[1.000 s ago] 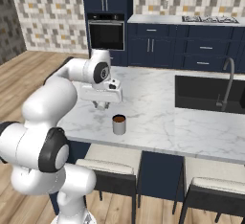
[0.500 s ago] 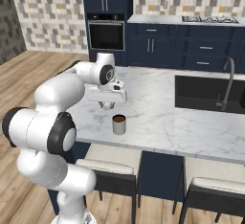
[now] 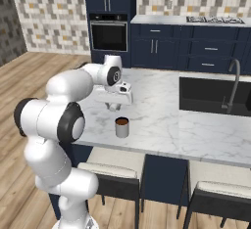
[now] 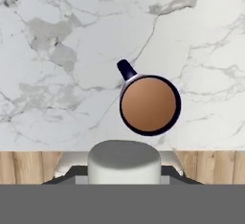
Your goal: Pick up the marshmallow and place it in the cup of hot chocolate on the dining counter.
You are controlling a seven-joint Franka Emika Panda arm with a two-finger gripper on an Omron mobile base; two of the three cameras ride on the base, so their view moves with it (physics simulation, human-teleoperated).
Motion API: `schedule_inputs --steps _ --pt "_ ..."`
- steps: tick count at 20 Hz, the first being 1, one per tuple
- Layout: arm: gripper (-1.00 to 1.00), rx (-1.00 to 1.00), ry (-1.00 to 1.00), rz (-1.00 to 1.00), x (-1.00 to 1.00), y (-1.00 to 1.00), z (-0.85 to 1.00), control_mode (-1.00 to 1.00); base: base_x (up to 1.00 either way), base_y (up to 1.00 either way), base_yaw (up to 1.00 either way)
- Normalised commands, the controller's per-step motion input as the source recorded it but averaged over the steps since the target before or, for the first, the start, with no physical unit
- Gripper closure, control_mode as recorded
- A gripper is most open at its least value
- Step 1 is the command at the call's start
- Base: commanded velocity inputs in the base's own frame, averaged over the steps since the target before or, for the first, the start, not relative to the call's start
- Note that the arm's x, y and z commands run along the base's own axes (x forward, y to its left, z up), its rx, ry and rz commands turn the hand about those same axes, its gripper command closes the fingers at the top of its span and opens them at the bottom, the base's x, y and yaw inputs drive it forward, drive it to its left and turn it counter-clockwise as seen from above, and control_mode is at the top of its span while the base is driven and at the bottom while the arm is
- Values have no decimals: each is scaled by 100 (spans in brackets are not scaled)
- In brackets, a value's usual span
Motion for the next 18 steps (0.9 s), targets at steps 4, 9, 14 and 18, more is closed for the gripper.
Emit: schedule_inputs --steps 4,9,14,18 --pt "100 0 0 -1 36 -16 -27 -100 0 0 0" --pt "100 0 0 -2 31 -10 -25 -100 0 0 0" --pt "100 0 0 -2 24 0 -22 -100 0 0 0" --pt "100 0 0 0 6 -4 -7 -100 0 0 0"
